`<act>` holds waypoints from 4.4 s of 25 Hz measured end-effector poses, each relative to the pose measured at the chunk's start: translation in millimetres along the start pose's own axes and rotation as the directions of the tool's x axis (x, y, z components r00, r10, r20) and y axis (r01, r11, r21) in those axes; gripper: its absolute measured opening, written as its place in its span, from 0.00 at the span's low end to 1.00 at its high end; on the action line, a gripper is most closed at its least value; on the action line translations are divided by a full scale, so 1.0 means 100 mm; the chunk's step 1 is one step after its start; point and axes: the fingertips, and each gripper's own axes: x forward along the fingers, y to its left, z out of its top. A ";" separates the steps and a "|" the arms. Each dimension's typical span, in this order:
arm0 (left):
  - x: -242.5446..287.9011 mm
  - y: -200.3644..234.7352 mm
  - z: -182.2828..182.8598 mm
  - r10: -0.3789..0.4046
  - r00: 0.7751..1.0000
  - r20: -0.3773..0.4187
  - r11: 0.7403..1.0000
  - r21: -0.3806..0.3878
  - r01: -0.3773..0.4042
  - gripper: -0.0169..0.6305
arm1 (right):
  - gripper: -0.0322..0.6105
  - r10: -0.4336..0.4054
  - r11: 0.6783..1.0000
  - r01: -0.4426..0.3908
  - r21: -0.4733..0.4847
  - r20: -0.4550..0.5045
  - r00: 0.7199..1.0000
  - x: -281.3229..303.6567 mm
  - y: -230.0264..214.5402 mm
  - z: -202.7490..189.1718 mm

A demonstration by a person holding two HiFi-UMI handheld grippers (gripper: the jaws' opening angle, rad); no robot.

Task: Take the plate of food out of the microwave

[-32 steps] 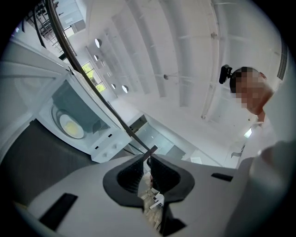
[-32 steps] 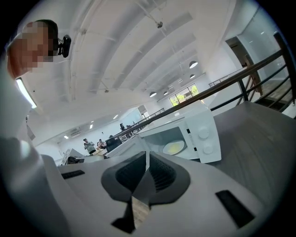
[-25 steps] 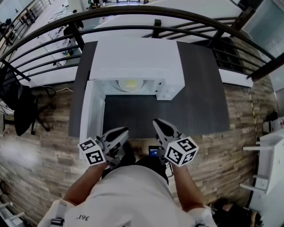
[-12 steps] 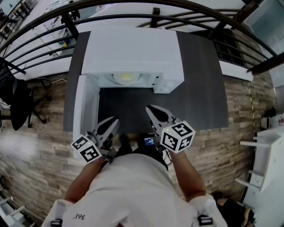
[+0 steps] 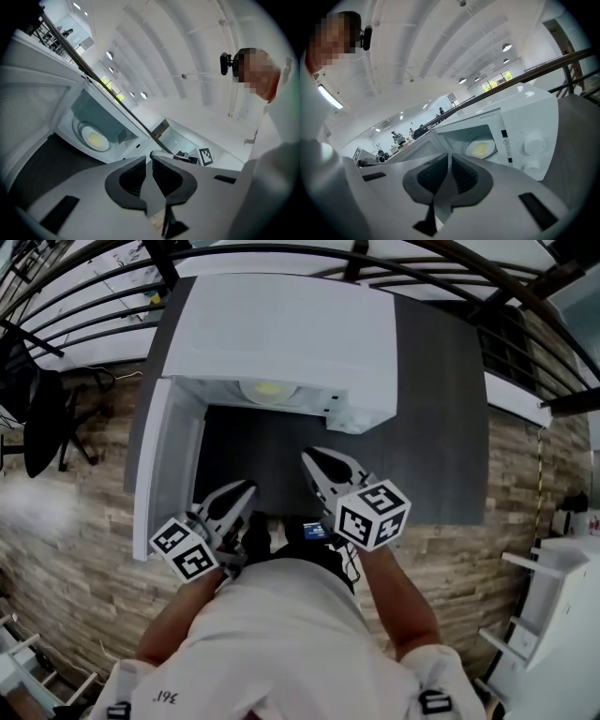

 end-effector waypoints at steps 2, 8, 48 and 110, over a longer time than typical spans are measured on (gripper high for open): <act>0.11 0.05 -0.02 0.009 1.000 0.000 1.000 -0.011 -0.009 0.09 | 0.07 0.000 1.000 0.000 0.004 -0.006 1.000 0.04 -0.07 -0.01; 0.45 0.28 -0.05 0.033 0.999 0.006 0.998 -0.053 -0.033 0.09 | 0.07 -0.012 1.000 0.012 0.001 -0.011 1.000 0.16 -0.20 -0.01; 1.17 2.36 0.32 0.319 0.946 -0.049 0.939 -0.120 -0.323 0.09 | 0.21 -0.530 0.796 0.529 0.293 -0.083 0.844 1.65 -1.57 -0.38; 1.07 2.52 0.17 0.292 0.950 -0.115 0.918 -0.246 -0.312 0.18 | 0.09 -0.438 0.697 0.444 0.564 -0.156 0.885 1.63 -1.54 -0.45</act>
